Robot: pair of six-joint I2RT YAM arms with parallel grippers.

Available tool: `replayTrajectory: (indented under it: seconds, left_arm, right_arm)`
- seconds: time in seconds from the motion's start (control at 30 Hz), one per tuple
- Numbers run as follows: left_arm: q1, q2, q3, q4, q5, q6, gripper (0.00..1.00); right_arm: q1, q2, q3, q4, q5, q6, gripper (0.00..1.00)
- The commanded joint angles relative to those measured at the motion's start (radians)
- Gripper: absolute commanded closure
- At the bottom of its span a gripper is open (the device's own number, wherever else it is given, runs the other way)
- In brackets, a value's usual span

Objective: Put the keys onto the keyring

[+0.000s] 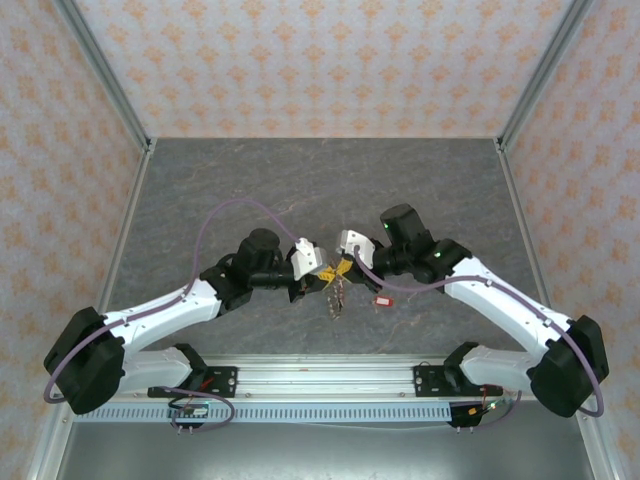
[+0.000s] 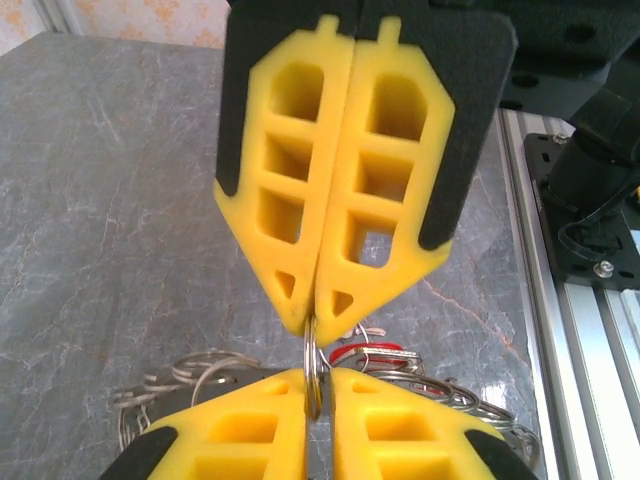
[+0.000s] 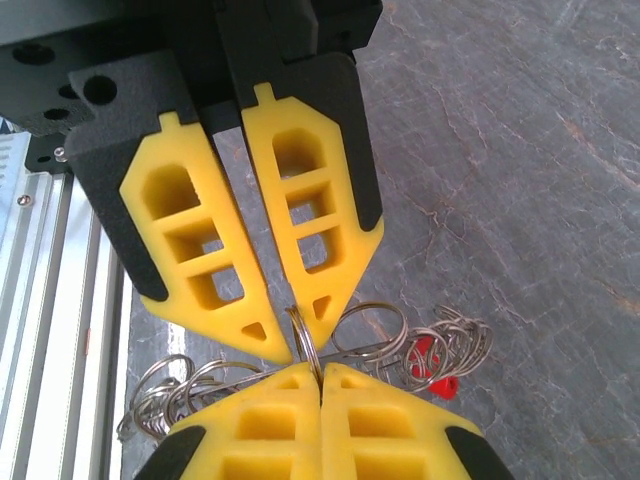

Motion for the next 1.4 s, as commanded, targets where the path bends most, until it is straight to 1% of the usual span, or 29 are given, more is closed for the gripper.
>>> replayTrajectory:
  seconds: [0.0, 0.13, 0.3, 0.5, 0.63, 0.87, 0.9, 0.93, 1.03, 1.17, 1.2, 1.27, 1.37]
  left_arm:
    - [-0.008, -0.019, 0.035, -0.064, -0.021, 0.047, 0.86]
    - [-0.008, -0.017, 0.038, -0.057, -0.023, 0.045, 0.84]
    - [-0.009, -0.028, 0.029, 0.007, -0.021, 0.016, 0.83]
    - [-0.009, -0.034, 0.024, 0.024, -0.008, 0.002, 0.83]
    - [-0.009, -0.027, 0.022, 0.015, -0.001, 0.002, 0.84]
    - [-0.009, -0.012, 0.036, 0.001, 0.023, 0.007, 0.83]
    - [-0.008, -0.013, 0.038, 0.004, 0.025, 0.006, 0.85]
    - [-0.008, -0.017, 0.04, 0.005, 0.03, 0.005, 0.88]
    - [-0.009, -0.032, 0.043, 0.0, 0.029, 0.013, 1.0]
    - [-0.008, -0.047, 0.033, -0.004, 0.018, 0.018, 1.0]
    - [-0.009, -0.051, 0.024, 0.017, 0.016, 0.008, 1.0]
    - [-0.008, -0.06, 0.0, 0.067, 0.013, -0.017, 1.0]
    - [-0.009, -0.068, -0.025, 0.13, 0.014, -0.049, 1.0]
  right_arm:
    - [0.003, 0.005, 0.07, -0.078, 0.01, -0.038, 1.0]
    - [0.023, 0.01, 0.105, -0.126, 0.048, -0.052, 1.0]
    - [0.052, 0.045, 0.151, -0.196, 0.109, -0.079, 1.0]
    - [0.08, 0.062, 0.185, -0.249, 0.159, -0.097, 1.0]
    - [0.088, 0.06, 0.198, -0.248, 0.158, -0.1, 1.0]
    - [0.091, 0.053, 0.201, -0.222, 0.13, -0.098, 1.0]
    - [0.091, 0.051, 0.194, -0.205, 0.116, -0.091, 1.0]
    - [0.091, 0.047, 0.186, -0.191, 0.104, -0.083, 1.0]
    - [0.091, 0.045, 0.176, -0.176, 0.101, -0.074, 1.0]
    - [0.091, 0.022, 0.153, -0.148, 0.107, -0.062, 0.94]
    - [0.091, 0.02, 0.136, -0.127, 0.109, -0.053, 0.92]
    - [0.082, -0.018, 0.1, -0.09, 0.107, -0.035, 0.9]
    - [0.047, -0.026, 0.059, -0.072, 0.039, -0.016, 0.83]
